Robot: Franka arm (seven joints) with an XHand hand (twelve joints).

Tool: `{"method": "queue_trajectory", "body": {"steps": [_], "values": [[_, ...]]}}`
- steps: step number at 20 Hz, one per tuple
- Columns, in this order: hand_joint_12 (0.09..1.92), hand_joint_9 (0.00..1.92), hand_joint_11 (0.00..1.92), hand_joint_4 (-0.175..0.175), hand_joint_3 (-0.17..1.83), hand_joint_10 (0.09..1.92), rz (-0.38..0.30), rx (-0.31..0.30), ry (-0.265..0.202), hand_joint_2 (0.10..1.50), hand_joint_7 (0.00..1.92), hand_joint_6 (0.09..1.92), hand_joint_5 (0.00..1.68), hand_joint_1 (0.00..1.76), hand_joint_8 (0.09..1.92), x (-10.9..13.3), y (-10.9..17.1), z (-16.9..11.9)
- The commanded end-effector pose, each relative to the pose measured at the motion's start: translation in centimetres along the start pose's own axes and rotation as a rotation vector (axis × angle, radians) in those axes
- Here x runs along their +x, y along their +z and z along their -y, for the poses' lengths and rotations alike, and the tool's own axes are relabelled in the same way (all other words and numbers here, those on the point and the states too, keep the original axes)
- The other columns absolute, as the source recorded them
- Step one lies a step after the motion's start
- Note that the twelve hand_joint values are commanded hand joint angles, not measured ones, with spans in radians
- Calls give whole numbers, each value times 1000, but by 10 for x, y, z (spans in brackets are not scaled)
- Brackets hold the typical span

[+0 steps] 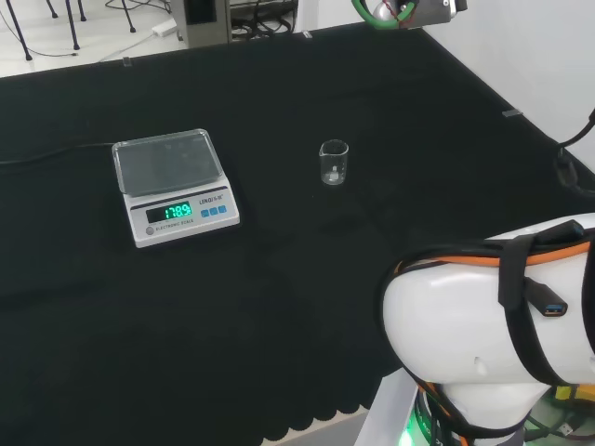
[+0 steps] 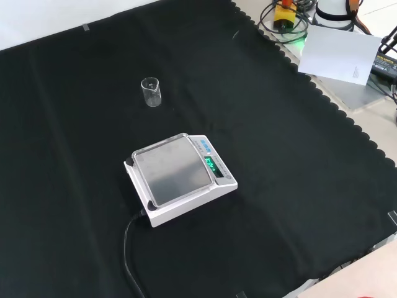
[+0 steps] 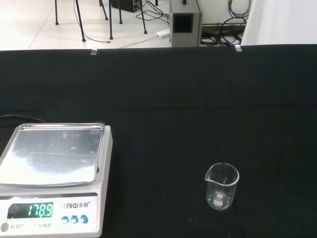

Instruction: Pick up the beaker.

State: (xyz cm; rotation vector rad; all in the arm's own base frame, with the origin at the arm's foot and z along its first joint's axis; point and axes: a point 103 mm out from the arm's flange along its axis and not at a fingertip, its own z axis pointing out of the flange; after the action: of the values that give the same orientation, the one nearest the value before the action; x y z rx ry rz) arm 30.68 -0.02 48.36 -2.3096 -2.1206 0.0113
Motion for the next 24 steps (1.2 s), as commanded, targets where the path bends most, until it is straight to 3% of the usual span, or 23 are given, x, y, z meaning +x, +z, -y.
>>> {"method": "queue_trajectory", "body": {"steps": [1,5,12,17,21,24], "values": [[1366,770,344,0,-100,664,-28,-51,70,1105,609,497,416,705,667,-4,-25,45],[1418,659,232,-22,-165,714,-52,-17,72,1129,488,264,353,633,705,-7,-3,27],[1419,659,231,-25,-175,724,-110,23,39,1137,486,235,363,641,714,1,47,-13],[1408,701,268,-34,-175,732,-79,42,19,1140,533,246,407,667,731,8,82,-42],[1397,721,292,-38,-175,731,-96,29,14,1139,550,263,442,685,734,10,105,-60],[1376,757,334,-42,-175,715,-84,-60,20,1141,585,348,474,697,728,10,123,-65]]}}
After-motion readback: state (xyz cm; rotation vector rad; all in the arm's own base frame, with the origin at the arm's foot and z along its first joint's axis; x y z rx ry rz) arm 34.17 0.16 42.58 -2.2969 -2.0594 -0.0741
